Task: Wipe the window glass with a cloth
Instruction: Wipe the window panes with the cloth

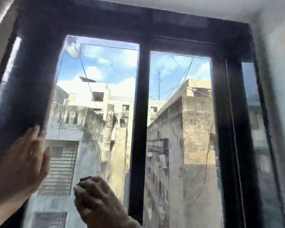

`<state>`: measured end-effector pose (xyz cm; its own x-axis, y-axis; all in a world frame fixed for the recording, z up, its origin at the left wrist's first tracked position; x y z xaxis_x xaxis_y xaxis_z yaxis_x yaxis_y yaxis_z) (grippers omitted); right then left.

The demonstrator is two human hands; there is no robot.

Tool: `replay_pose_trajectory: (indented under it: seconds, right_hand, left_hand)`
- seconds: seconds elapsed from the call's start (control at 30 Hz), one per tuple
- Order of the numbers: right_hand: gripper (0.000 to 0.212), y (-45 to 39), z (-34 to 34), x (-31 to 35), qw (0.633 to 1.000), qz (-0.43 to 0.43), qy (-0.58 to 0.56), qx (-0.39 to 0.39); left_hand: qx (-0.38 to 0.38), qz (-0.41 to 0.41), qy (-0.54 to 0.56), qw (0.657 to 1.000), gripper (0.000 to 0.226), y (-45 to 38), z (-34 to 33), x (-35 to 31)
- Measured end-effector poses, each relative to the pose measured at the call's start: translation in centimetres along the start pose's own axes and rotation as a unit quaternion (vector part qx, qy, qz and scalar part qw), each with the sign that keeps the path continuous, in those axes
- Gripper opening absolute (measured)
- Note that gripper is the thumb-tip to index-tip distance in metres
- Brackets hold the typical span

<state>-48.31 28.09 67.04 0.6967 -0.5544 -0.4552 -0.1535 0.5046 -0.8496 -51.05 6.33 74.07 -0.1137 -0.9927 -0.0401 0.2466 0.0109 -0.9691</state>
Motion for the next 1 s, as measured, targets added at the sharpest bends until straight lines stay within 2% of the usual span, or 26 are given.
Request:
replay_pose_trajectory:
  seconds: [0.1, 0.17, 0.23, 0.27, 0.33, 0.4, 0.47, 0.53, 0.6, 0.67, 0.7, 0.73, 0.77, 0.83, 0.87, 0.9, 0.93, 1.0]
  right_hand:
    - [0.018, 0.0, 8.8, -5.5, 0.994, -0.060, -0.002, -0.088]
    - [0.032, -1.0, 15.7, -9.7, 0.987, -0.088, 0.055, -0.126]
    - [0.032, -0.9, 21.6, -14.6, 0.962, -0.172, 0.112, -0.180]
    - [0.028, -0.4, 23.7, -16.9, 0.944, -0.223, 0.131, -0.204]
    - [0.035, 1.2, 26.0, -20.8, 0.909, -0.308, 0.166, -0.224]
    - [0.042, 1.7, 25.8, -23.4, 0.893, -0.345, 0.194, -0.215]
    - [0.035, -0.7, 23.4, -24.0, 0.898, -0.325, 0.207, -0.211]
    - [0.024, -3.5, 19.4, -21.7, 0.933, -0.238, 0.194, -0.186]
    - [0.029, -3.3, 15.1, -18.2, 0.974, -0.111, 0.169, -0.099]
    - [0.038, -0.3, 14.4, -17.1, 0.988, -0.023, 0.156, -0.002]
    - [0.040, 0.9, 15.7, -17.9, 0.986, -0.010, 0.166, 0.008]
    - [0.037, 1.5, 17.5, -19.3, 0.982, -0.038, 0.182, -0.016]
    - [0.033, 1.5, 19.7, -20.9, 0.974, -0.113, 0.185, -0.060]
    - [0.027, 0.1, 22.5, -23.3, 0.932, -0.253, 0.185, -0.184]
    - [0.023, -0.9, 21.8, -23.3, 0.915, -0.281, 0.186, -0.221]
    - [0.021, -2.2, 20.2, -22.2, 0.919, -0.267, 0.191, -0.219]
    - [0.021, -2.8, 18.0, -20.8, 0.942, -0.216, 0.188, -0.174]
    - [0.024, -2.1, 15.1, -18.4, 0.984, -0.053, 0.165, -0.048]
  left_hand:
    - [-0.057, -0.037, 0.043, 0.997, 0.062, -1.9, 1.6, -7.4]
    - [-0.103, -0.093, 0.072, 0.988, 0.059, -3.2, 1.9, -13.4]
    - [-0.111, -0.141, 0.089, 0.980, 0.059, -4.3, 1.4, -18.6]
    - [-0.104, -0.154, 0.095, 0.978, 0.060, -4.6, 0.8, -20.3]
    - [-0.084, -0.155, 0.083, 0.981, 0.060, -4.8, -0.5, -22.0]
    - [-0.078, -0.145, 0.056, 0.985, 0.061, -4.7, -1.6, -22.4]
    - [-0.092, -0.146, 0.042, 0.984, 0.062, -4.8, -2.2, -22.1]
    - [-0.103, -0.151, 0.027, 0.983, 0.063, -5.1, -2.5, -21.9]
    - [-0.105, -0.151, 0.022, 0.983, 0.064, -5.2, -2.5, -21.8]
    - [-0.105, -0.147, 0.026, 0.983, 0.064, -5.1, -2.3, -21.9]
    - [-0.105, -0.148, 0.024, 0.983, 0.063, -5.0, -2.1, -22.1]
    - [-0.103, -0.150, 0.023, 0.983, 0.063, -4.8, -2.0, -22.3]
    - [-0.099, -0.151, 0.026, 0.983, 0.063, -4.7, -1.9, -22.3]
    - [-0.096, -0.147, 0.028, 0.984, 0.063, -4.6, -2.0, -22.1]
    - [-0.099, -0.145, 0.027, 0.984, 0.063, -4.7, -2.1, -21.9]
    - [-0.103, -0.146, 0.028, 0.984, 0.064, -4.8, -2.2, -21.8]
    - [-0.107, -0.149, 0.028, 0.983, 0.064, -4.9, -2.2, -21.7]
    - [-0.117, -0.156, 0.026, 0.980, 0.064, -4.9, -2.3, -21.9]
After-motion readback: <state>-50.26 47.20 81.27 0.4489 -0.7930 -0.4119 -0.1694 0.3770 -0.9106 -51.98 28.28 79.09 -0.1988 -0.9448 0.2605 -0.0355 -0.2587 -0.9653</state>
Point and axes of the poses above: each hand's wrist, its own y-axis away from the middle knuckle, its own z-axis out of the back of the hand, x = y × z, the point moved 4 cm from there along -y, towards the middle knuckle, and after that the axes turned 2 degrees about -y, right-handed, at the moved point
